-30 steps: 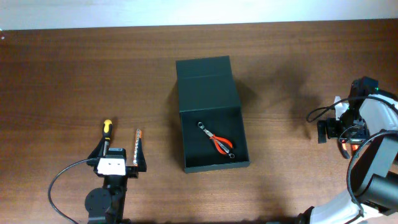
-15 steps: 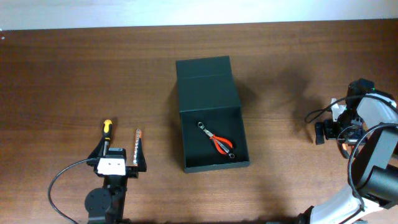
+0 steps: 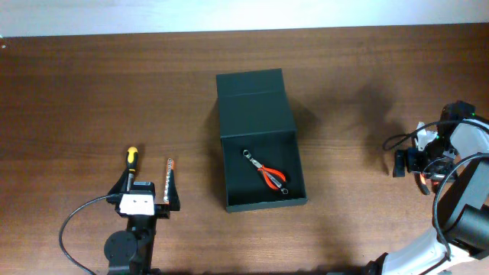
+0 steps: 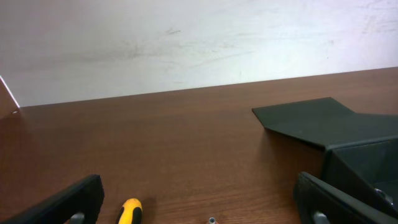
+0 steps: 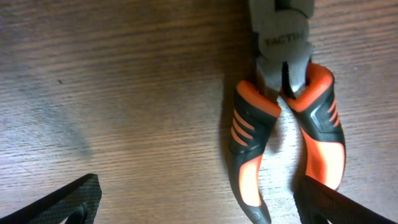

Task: Pack container
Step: 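Lower the right gripper and close on the needle-nose pliers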

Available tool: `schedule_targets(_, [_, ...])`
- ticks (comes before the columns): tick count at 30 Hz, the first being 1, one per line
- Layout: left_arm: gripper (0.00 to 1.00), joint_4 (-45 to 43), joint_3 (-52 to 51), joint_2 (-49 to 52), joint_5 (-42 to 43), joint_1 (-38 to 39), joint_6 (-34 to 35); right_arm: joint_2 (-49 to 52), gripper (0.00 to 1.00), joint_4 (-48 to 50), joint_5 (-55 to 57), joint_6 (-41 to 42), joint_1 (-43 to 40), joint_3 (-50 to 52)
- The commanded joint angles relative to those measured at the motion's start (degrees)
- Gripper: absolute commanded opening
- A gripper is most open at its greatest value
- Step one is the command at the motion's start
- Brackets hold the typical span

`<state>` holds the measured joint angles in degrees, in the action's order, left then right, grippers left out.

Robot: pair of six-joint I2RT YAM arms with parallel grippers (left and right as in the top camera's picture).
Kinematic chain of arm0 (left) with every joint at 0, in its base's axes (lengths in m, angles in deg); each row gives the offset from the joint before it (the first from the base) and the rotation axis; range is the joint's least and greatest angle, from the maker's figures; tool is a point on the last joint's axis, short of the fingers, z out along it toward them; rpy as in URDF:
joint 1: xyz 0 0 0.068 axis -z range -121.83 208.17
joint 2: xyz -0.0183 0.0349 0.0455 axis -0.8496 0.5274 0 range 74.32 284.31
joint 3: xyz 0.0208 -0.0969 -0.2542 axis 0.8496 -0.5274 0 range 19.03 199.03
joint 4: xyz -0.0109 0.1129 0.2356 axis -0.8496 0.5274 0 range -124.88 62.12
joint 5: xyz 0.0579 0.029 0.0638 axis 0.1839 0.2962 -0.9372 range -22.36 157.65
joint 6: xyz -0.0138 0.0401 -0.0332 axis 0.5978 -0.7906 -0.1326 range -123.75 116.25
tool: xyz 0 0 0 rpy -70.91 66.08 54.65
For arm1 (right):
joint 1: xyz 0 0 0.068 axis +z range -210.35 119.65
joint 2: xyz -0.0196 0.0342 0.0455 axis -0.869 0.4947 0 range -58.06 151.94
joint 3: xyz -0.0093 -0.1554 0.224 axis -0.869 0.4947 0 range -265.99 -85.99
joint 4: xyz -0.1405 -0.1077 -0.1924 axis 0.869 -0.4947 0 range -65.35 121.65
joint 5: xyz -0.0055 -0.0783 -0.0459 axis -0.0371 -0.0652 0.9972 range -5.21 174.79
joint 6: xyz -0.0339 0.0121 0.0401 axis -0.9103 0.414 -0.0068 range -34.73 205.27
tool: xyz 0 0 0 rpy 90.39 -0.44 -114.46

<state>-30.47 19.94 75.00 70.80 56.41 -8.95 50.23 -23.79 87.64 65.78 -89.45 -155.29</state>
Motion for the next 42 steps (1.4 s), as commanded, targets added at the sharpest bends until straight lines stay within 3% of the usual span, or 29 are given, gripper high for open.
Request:
schedule_targets(1, [0.99,-0.1,-0.4,-0.3,0.3,-0.3,-1.1,0.9,0.99,0.3,-1.8,-0.2,0.3,0.1])
schedule_targets(42, [0.99,-0.1,-0.4,-0.3,0.2,-0.3,-1.1,2.8,0.99,0.8,1.3,-0.2,0.3,0.2])
